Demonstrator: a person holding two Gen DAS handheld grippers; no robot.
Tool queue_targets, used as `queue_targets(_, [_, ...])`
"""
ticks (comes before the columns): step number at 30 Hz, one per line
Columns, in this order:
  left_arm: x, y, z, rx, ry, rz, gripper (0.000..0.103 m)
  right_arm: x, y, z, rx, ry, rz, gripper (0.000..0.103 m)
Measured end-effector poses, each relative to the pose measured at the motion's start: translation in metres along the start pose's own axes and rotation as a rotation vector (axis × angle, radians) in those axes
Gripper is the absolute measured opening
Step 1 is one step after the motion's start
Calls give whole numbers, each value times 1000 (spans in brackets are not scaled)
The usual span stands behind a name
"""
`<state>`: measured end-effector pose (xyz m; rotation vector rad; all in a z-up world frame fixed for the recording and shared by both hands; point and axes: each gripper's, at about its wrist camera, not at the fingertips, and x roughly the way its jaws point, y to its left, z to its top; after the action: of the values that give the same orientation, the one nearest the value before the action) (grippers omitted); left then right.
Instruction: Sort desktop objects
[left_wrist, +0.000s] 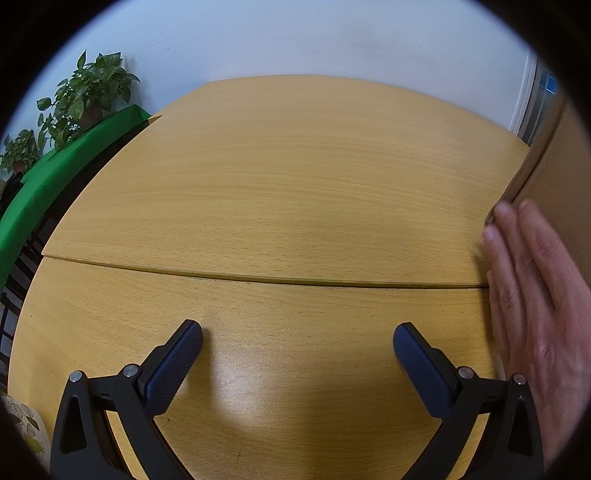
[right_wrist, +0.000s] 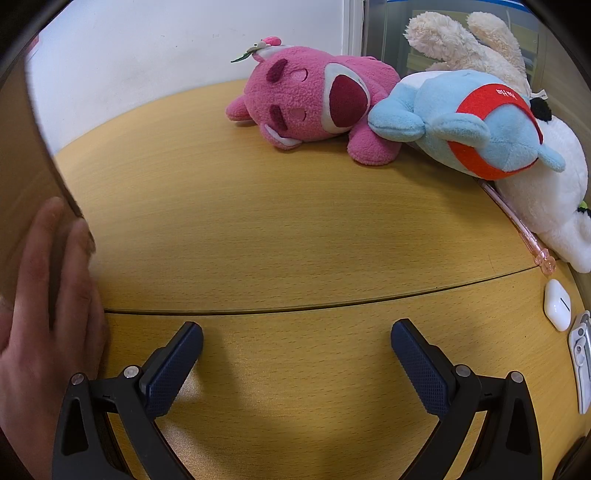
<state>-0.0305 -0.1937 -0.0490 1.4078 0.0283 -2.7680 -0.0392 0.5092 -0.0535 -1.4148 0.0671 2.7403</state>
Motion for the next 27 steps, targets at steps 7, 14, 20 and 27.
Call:
queue_targets(7, [1,0,0,0,-1,0,103,0,0,1,0,0,0,103])
queue_targets(14, [1,0,1,0,-1,0,103,-2,1,1,0,-1,0,103])
queue_targets(20, [1,0,1,0,-1,-1,103,-2,1,3,0,0,0,103])
queue_targets(27, [1,0,1,1,-1,-1,103,-2,1,1,0,-1,0,103])
